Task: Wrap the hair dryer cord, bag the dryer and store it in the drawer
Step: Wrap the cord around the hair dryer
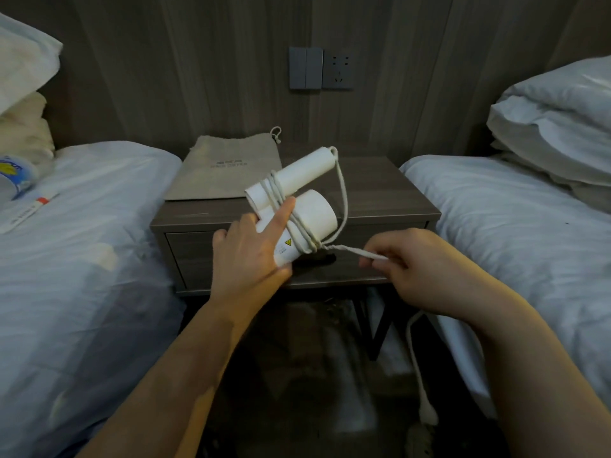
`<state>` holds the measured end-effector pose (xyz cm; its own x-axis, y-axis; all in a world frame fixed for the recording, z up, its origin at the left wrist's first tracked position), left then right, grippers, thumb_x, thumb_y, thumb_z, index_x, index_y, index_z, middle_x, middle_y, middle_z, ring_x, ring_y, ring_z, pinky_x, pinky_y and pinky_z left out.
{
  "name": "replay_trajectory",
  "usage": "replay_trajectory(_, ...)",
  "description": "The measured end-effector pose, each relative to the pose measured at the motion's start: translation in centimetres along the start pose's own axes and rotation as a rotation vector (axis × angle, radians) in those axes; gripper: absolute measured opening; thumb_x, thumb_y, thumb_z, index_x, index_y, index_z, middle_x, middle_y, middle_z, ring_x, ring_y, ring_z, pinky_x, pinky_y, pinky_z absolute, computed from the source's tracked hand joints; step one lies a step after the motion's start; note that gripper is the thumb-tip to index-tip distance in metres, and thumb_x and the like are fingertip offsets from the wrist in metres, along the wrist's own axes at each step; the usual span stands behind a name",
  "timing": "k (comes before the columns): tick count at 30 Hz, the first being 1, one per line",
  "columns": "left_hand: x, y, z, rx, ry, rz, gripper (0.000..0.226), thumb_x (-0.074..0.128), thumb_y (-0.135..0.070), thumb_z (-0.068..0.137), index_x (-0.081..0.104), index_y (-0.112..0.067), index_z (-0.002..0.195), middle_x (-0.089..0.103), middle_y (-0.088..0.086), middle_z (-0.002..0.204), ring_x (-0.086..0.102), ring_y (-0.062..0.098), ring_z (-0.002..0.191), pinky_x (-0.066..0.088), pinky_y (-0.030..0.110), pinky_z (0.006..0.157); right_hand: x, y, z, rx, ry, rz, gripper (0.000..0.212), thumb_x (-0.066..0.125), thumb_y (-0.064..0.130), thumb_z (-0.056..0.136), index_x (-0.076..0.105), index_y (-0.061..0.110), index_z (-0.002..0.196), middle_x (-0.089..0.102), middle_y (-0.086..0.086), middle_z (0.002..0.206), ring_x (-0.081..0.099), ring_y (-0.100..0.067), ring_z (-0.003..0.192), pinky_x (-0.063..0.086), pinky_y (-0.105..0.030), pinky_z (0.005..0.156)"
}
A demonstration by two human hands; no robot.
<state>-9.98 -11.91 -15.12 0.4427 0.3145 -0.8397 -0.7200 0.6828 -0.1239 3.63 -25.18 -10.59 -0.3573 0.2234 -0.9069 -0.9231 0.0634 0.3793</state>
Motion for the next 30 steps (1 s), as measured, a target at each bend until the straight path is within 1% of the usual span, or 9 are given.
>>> replay_trajectory(4, 1.3, -1.9, -0.2, 0.187, 0.135, -0.097, 0.098, 0.066, -0.047, 0.065, 0.005, -0.047, 0.142, 0.052, 0.008, 0.105, 0.053, 0.027, 0.092, 0.034, 0.037, 0.078, -2.4, 0.0, -0.4, -0.076, -0.335, 0.129, 0.013, 0.06, 0.018, 0.084, 0.07, 0.022, 0.075, 0.059, 0.016, 0.057, 0.056, 0.001, 0.068, 0.039, -0.01, 0.06)
replay_trajectory(6, 1.7, -3.3, -0.7, 0.309, 0.162, -0.04, 0.098, 0.066, -0.049, 0.066, 0.002, -0.047, 0.14, 0.053, 0.01, 0.108, 0.053, 0.027, 0.091, 0.033, 0.036, 0.077, -3.4, -1.4, -0.7, 0.033, -0.498, 0.149, 0.012, 0.069, 0.026, 0.078, 0.068, 0.018, 0.068, 0.058, 0.013, 0.054, 0.058, -0.007, 0.063, 0.04, -0.016, 0.058)
replay_trajectory(9, 2.3, -4.9, -1.6, 0.425, 0.203, -0.019, 0.093, 0.065, -0.047, 0.069, 0.008, -0.047, 0.142, 0.053, 0.01, 0.107, 0.052, 0.025, 0.09, 0.036, 0.037, 0.079, -3.4, -4.4, -0.7, 0.315, -0.557, 0.054, 0.039, 0.078, 0.04, 0.064, 0.058, 0.007, 0.055, 0.048, 0.002, 0.046, 0.047, -0.015, 0.051, 0.034, -0.03, 0.048)
replay_trajectory(13, 3.3, -5.7, -2.3, 0.513, 0.226, 0.085, 0.093, 0.068, -0.048, 0.069, 0.011, -0.047, 0.142, 0.054, 0.008, 0.107, 0.052, 0.023, 0.089, 0.036, 0.037, 0.079, -0.5, -7.0, 0.6, 0.309, -0.226, 0.476, 0.036, 0.08, 0.033, 0.065, 0.058, 0.009, 0.05, 0.041, 0.009, 0.037, 0.035, -0.006, 0.037, 0.031, -0.018, 0.041)
replay_trajectory(15, 3.9, -5.8, -2.5, 0.516, 0.278, 0.094, 0.092, 0.064, -0.049, 0.073, 0.002, -0.05, 0.141, 0.05, 0.007, 0.113, 0.049, 0.022, 0.096, 0.034, 0.037, 0.084, 1.8, -6.5, 0.7, 0.165, 0.11, 0.906, 0.028, 0.077, 0.033, 0.069, 0.071, 0.006, 0.07, 0.043, 0.003, 0.045, 0.035, -0.007, 0.042, 0.032, -0.019, 0.043)
replay_trajectory(17, 4.0, -6.0, -2.6, 0.528, 0.289, 0.083, 0.092, 0.064, -0.05, 0.074, 0.001, -0.05, 0.141, 0.051, 0.007, 0.113, 0.05, 0.022, 0.096, 0.035, 0.037, 0.084, 2.5, -6.2, 0.2, 0.079, 0.284, 1.064, 0.043, 0.075, 0.036, 0.07, 0.071, -0.001, 0.091, 0.046, -0.001, 0.053, 0.036, -0.01, 0.048, 0.033, -0.018, 0.047)
replay_trajectory(20, 3.7, -6.3, -2.8, 0.575, 0.211, 0.091, 0.093, 0.071, -0.048, 0.065, 0.018, -0.045, 0.142, 0.057, 0.006, 0.097, 0.056, 0.021, 0.081, 0.041, 0.036, 0.073, 1.6, -7.6, 0.7, 0.087, 0.095, 0.842, 0.011, 0.068, 0.017, 0.08, 0.076, 0.01, 0.083, 0.056, -0.003, 0.056, 0.044, -0.009, 0.053, 0.034, -0.014, 0.05)
replay_trajectory(24, 3.7, -7.5, -3.2, 0.63, 0.197, 0.1, 0.091, 0.071, -0.044, 0.06, 0.026, -0.043, 0.14, 0.056, 0.003, 0.091, 0.054, 0.02, 0.076, 0.038, 0.034, 0.07, -0.4, -9.7, 1.2, 0.247, -0.31, 0.493, 0.012, 0.069, 0.002, 0.078, 0.072, 0.013, 0.073, 0.071, -0.004, 0.071, 0.062, -0.011, 0.069, 0.047, -0.018, 0.066)
replay_trajectory(30, 3.6, -9.1, -4.0, 0.689, 0.22, 0.062, 0.094, 0.072, -0.044, 0.063, 0.019, -0.042, 0.14, 0.057, 0.007, 0.099, 0.056, 0.022, 0.083, 0.041, 0.038, 0.078, 0.1, -10.4, 1.4, 0.283, -0.257, 0.28, 0.012, 0.07, 0.014, 0.078, 0.071, 0.022, 0.068, 0.066, 0.01, 0.067, 0.057, -0.002, 0.064, 0.04, -0.006, 0.057)
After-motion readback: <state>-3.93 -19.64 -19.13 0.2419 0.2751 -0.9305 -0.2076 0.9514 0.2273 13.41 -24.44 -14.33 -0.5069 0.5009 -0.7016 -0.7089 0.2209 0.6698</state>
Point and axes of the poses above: each hand's wrist, its own z-axis towards the middle knuckle, its own x-axis out of the palm, y = z × x, the point moved 8 cm from there along z, towards the middle knuckle
